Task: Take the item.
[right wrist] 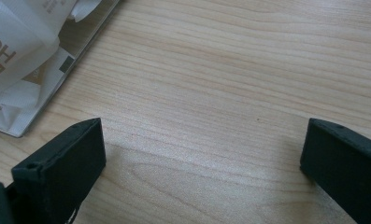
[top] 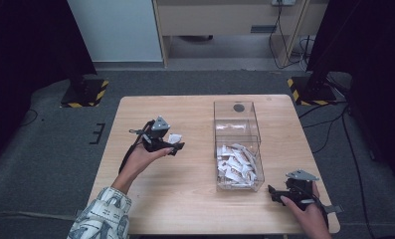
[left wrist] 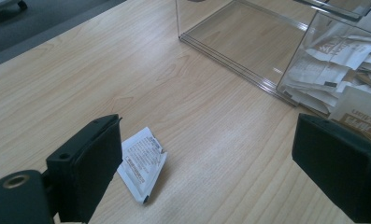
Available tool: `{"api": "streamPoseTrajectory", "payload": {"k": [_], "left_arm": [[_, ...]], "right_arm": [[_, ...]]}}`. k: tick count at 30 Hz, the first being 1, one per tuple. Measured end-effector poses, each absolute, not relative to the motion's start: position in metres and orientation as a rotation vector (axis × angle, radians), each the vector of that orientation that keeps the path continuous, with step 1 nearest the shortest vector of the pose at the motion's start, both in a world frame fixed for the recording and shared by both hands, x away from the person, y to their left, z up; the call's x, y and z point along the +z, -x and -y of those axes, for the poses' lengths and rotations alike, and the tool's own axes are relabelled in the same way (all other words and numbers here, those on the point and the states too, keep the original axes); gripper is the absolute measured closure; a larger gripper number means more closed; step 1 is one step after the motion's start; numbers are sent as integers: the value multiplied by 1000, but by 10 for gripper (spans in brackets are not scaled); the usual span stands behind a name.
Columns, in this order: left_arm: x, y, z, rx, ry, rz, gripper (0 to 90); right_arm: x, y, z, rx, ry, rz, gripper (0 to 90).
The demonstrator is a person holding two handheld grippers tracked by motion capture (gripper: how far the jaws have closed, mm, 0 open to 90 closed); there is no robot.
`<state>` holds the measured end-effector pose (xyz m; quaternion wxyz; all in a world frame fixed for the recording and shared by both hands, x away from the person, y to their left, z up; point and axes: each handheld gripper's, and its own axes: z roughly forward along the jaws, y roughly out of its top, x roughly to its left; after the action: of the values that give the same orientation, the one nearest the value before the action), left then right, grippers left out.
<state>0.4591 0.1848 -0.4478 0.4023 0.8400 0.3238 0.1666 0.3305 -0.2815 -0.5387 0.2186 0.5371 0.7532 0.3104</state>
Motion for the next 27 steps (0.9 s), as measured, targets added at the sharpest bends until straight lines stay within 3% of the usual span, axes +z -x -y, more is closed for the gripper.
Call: {"api": "streamPoseTrajectory", "payload": {"k": [27], "left_arm": [[-453,-428,-234,436,-2125,-874,64]], "right_arm": [[-539,-330,281,859,-1487,-2084,5]]}}
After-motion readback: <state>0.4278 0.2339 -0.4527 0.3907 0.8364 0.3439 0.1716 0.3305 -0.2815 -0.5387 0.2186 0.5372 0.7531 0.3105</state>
